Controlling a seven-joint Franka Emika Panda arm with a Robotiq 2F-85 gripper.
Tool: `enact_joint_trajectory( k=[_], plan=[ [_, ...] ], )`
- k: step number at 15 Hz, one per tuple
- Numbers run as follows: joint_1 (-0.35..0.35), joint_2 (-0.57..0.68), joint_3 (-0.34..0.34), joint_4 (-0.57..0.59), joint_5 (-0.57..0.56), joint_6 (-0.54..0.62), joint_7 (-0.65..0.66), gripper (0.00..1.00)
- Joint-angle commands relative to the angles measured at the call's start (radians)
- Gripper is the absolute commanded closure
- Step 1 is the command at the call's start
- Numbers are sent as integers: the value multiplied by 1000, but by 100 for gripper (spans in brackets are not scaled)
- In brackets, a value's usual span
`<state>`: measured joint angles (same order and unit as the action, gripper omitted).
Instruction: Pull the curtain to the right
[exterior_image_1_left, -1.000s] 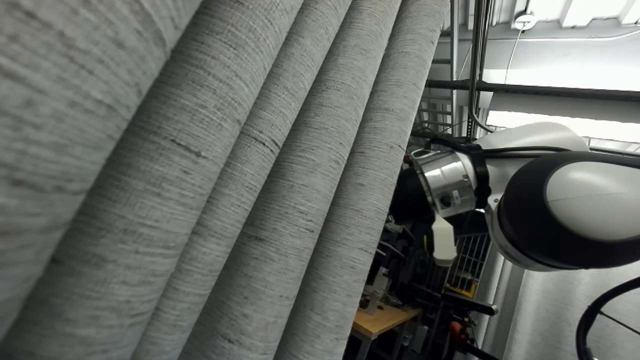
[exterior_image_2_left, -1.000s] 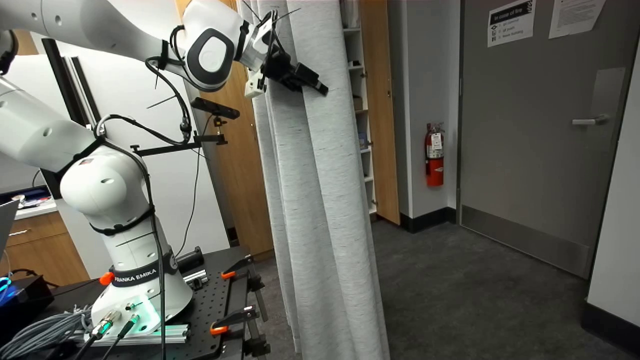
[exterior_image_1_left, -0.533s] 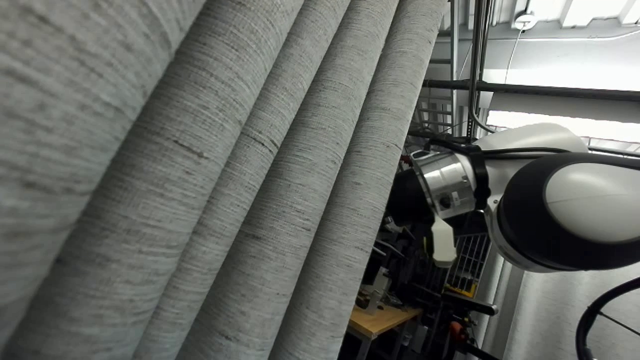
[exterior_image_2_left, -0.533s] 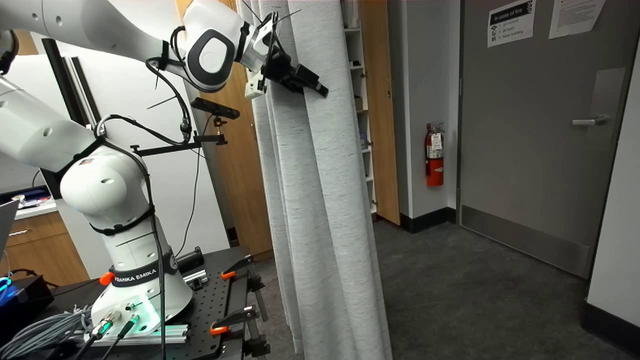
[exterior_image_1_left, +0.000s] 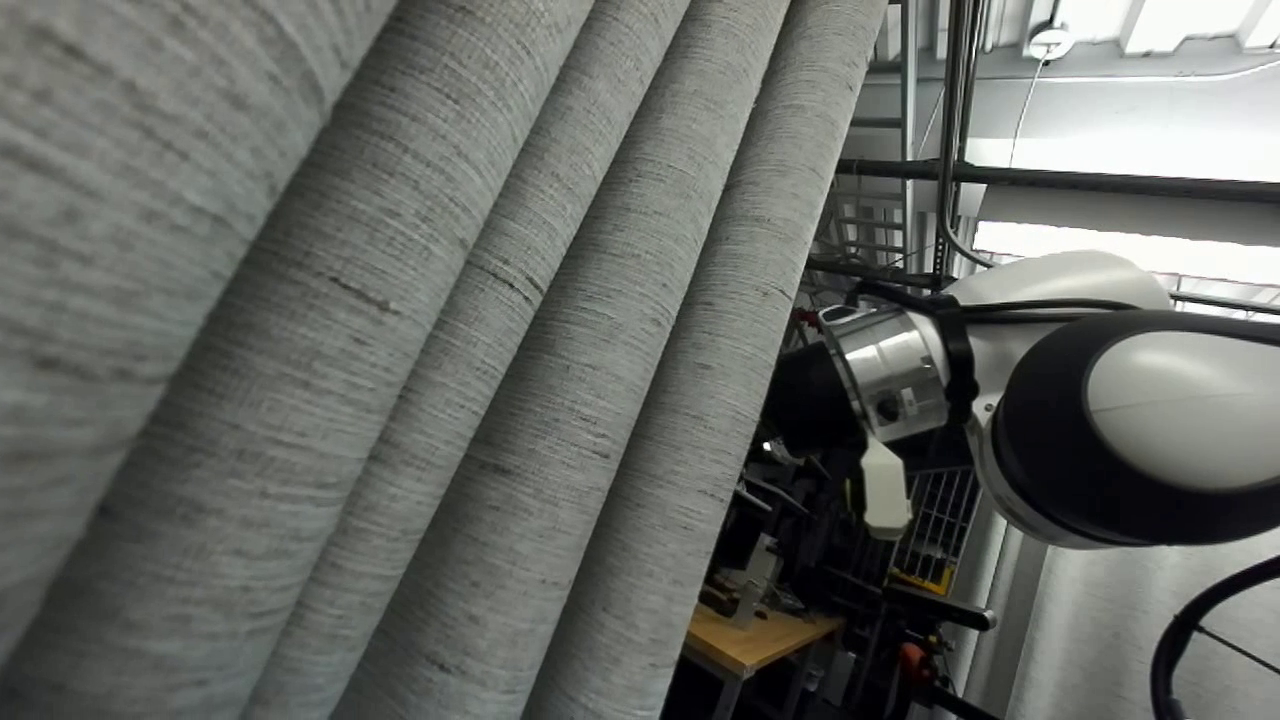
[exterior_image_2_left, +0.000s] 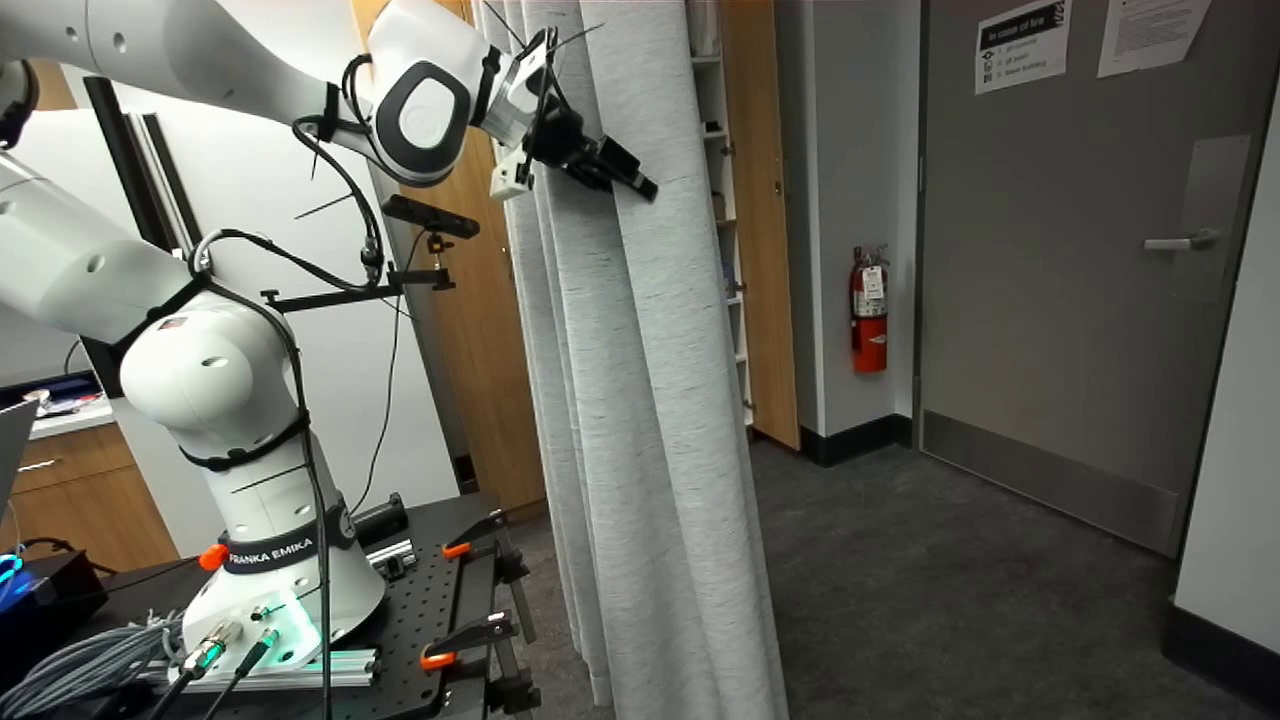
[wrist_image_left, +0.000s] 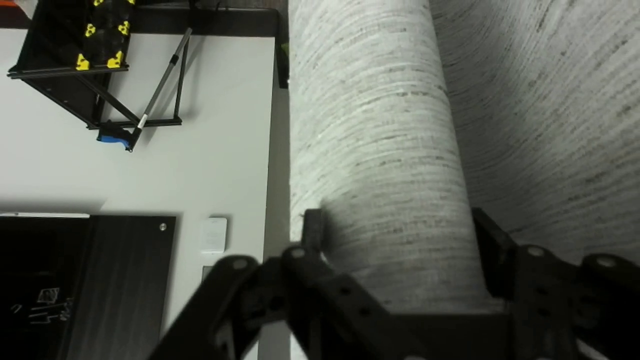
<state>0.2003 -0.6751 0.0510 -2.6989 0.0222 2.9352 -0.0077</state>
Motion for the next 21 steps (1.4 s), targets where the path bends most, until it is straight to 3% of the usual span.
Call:
enact_joint_trajectory(
  k=[1, 7, 12, 15, 21],
  plan=[
    [-13, 4, 8, 0, 5, 20, 6, 58],
    [-30, -1, 15, -33, 1, -2, 12, 100],
    [-85, -1, 22, -64, -9, -25, 35, 100],
    [-179, -10, 46, -77, -37, -38, 50, 100],
    [-431, -36, 125, -85, -158, -77, 86, 100]
  ],
)
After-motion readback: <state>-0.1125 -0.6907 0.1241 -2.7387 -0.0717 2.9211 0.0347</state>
